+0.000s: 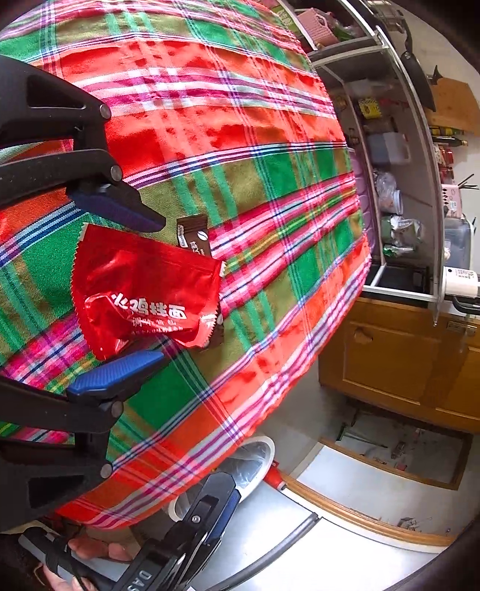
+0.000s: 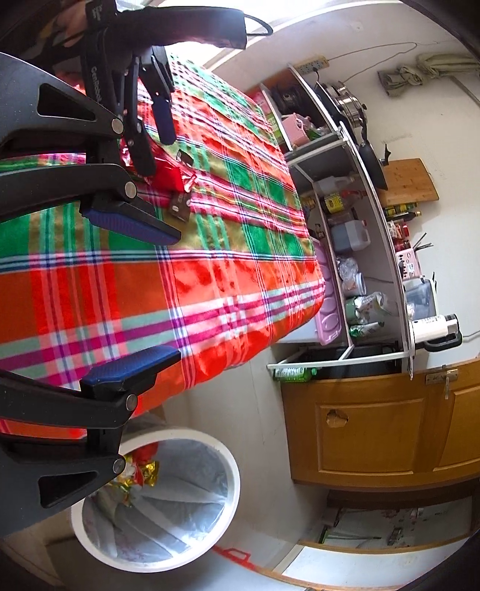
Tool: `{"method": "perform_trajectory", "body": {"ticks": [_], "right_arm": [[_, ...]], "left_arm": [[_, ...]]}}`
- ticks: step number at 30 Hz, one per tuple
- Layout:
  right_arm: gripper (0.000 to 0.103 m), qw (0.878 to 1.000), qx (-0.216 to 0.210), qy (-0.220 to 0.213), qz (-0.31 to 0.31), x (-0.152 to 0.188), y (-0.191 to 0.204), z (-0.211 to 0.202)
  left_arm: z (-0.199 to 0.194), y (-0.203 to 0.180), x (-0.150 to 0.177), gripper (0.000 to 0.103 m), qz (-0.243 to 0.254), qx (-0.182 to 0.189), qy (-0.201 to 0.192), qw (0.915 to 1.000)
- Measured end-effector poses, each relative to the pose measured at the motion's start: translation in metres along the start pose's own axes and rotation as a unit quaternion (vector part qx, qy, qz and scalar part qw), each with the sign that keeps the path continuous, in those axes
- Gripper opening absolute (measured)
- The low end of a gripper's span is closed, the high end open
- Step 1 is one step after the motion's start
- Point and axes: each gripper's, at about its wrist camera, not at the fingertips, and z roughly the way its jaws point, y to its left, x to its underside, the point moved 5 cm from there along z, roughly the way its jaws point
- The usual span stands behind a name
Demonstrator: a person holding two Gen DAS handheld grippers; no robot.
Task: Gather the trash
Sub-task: 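Grasp the red wrapper with the left gripper while the right gripper grasps the brown snack bar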
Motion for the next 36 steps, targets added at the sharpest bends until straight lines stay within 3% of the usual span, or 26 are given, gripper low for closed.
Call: {"method": "perform_trajectory", "body": {"ticks": [9,18,20,28,36], "right_arm": [[0.058,1.0,-0.009,0.014,-0.022,0.0,0.018,0.013],[0.058,0.999,-0.022,0.025,-0.039,-0.003,0.034,0.027],[0.058,0.998,-0.025,0.027,-0.046,-0.003,0.037,0.031],[0.058,0.997,-0.041,0.039,-0.057,-0.007,0.05,0.044],[0.058,0.989,-0.076,0.071,-0.108,-0.003,0.08,0.066]], "left_arm": [[0.008,0.004,0.002,0.064,-0.001,-0.001,0.004,1.0],[-0.004,0.01,0.005,0.034,0.003,0.009,-0.007,0.9999],[-0.008,0.012,0.007,0.01,0.0,0.012,-0.008,0.9999],[-0.016,0.034,0.011,0.01,-0.021,-0.001,-0.012,0.9997],[-0.023,0.057,0.015,0.01,-0.041,-0.014,-0.014,0.999]]}}
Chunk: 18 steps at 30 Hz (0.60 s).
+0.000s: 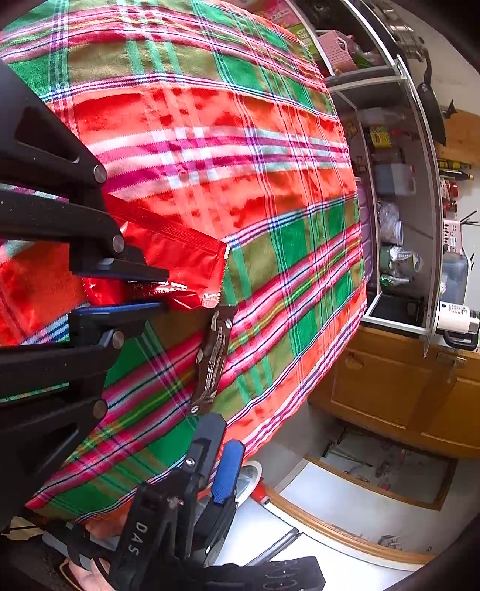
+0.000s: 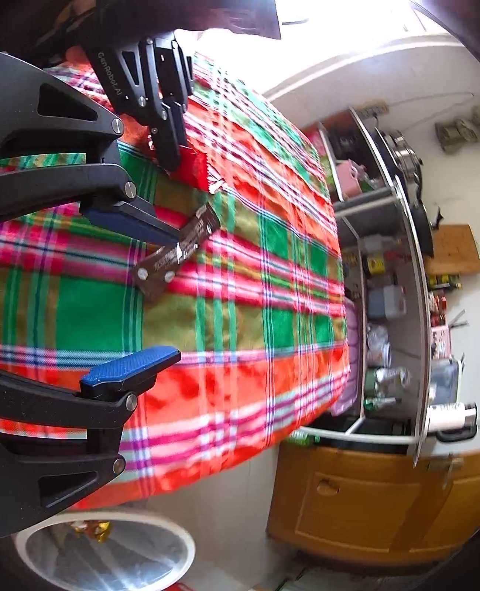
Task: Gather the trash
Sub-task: 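Grasp the red wrapper with the left gripper while the right gripper grasps the brown snack bar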
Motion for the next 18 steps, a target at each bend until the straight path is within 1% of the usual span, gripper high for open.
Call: {"method": "perform_trajectory", "body": {"ticks": [5,9,11,13,16,17,18], "right_arm": [[0.058,0.998,-0.029,0.022,-0.048,-0.001,0.02,0.016],[0.058,0.997,-0.026,0.04,-0.063,-0.001,0.024,0.03],[0.058,0.996,-0.032,0.05,-0.07,-0.001,0.025,0.036],[0.058,0.995,-0.032,0.05,-0.081,-0.002,0.027,0.039],[0.057,0.995,-0.036,0.051,-0.076,-0.002,0.027,0.039],[0.057,0.995,-0.037,0.051,-0.074,-0.001,0.027,0.038],[0.052,0.995,-0.038,0.05,-0.074,0.0,0.028,0.037]], "left_arm": [[-0.002,0.009,0.001,0.01,-0.011,0.0,-0.001,0.9999],[-0.002,0.014,0.001,0.01,-0.02,0.003,-0.002,0.9998],[-0.002,0.015,0.001,0.01,-0.023,0.006,-0.001,0.9997],[-0.002,0.015,0.001,0.01,-0.023,0.007,-0.001,0.9997],[-0.001,0.015,0.002,0.01,-0.025,0.009,-0.001,0.9997],[-0.001,0.015,0.002,0.011,-0.025,0.009,-0.001,0.9997],[-0.001,0.015,0.002,0.011,-0.025,0.01,-0.001,0.9996]]}}
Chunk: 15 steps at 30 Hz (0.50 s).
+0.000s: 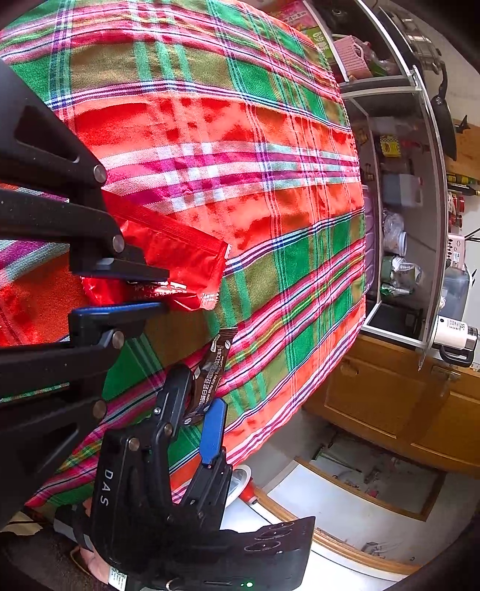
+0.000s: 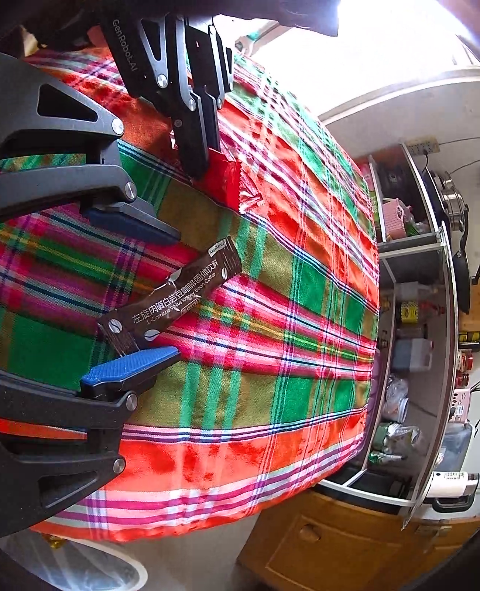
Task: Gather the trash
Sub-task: 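Grasp the red wrapper with the left gripper while the right gripper grasps the brown snack bar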
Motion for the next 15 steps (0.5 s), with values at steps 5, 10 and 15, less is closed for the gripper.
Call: {"method": "perform_trajectory", "body": {"ticks": [5,10,15], "right_arm": [[0.029,1.0,0.009,0.003,-0.013,0.002,0.006,-0.001],[0.025,1.0,0.02,0.002,-0.022,0.003,0.01,-0.001],[0.021,0.999,0.037,-0.001,-0.026,0.005,0.012,-0.002]], "left_arm": [[0.0,0.0,0.0,0.011,-0.001,0.0,0.0,1.0],[0.002,0.0,0.0,0.011,-0.001,0.0,0.001,1.0],[0.002,-0.001,-0.001,0.011,0.001,-0.005,0.0,1.0]]}}
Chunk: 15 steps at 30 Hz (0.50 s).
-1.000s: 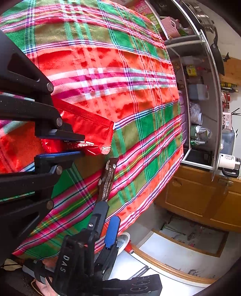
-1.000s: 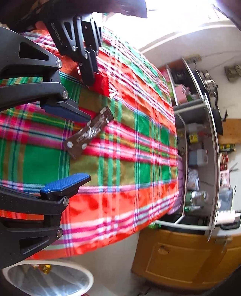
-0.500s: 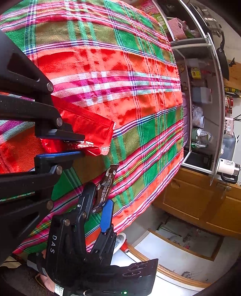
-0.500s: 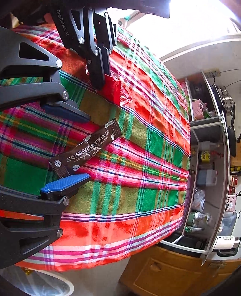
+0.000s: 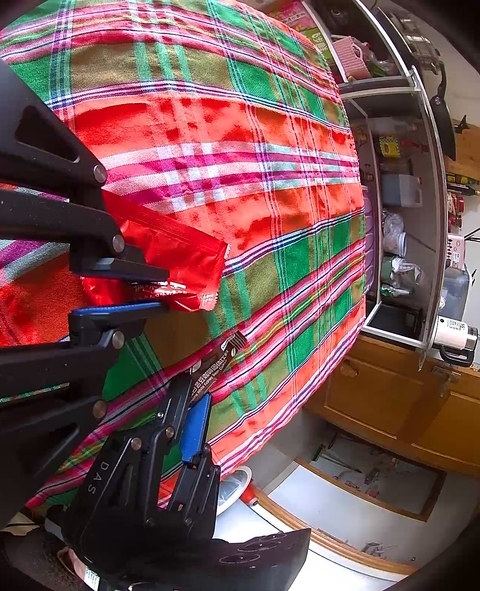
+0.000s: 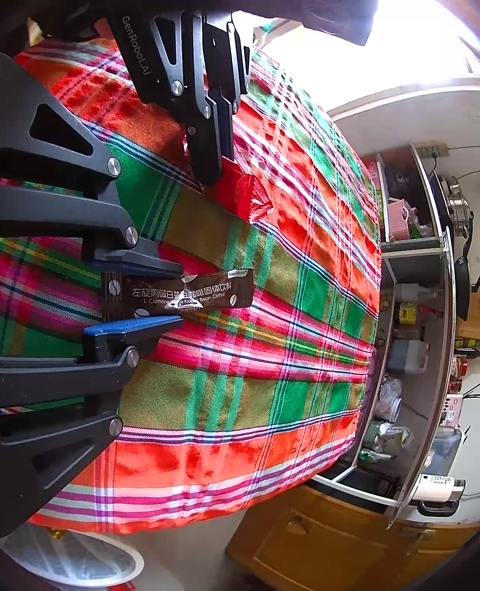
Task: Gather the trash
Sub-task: 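Grasp the red wrapper with the left gripper while the right gripper grasps the brown snack bar, then carry the red wrapper and brown bar in both grippers over the trash bin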
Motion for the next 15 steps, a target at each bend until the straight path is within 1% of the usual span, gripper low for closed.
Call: {"method": "perform_trajectory", "body": {"ticks": [5,9,15], "right_arm": [[0.02,1.0,0.023,-0.009,0.013,0.002,-0.003,-0.007],[0.019,0.999,0.026,-0.025,0.033,0.002,-0.01,-0.017],[0.019,0.998,0.021,-0.035,0.051,0.004,-0.013,-0.026]], "left_arm": [[0.0,-0.003,0.0,0.011,0.007,-0.012,-0.001,0.9999],[-0.001,-0.004,0.001,0.011,0.008,-0.017,-0.002,0.9998],[-0.003,-0.006,0.002,0.011,0.013,-0.023,-0.003,0.9996]]}}
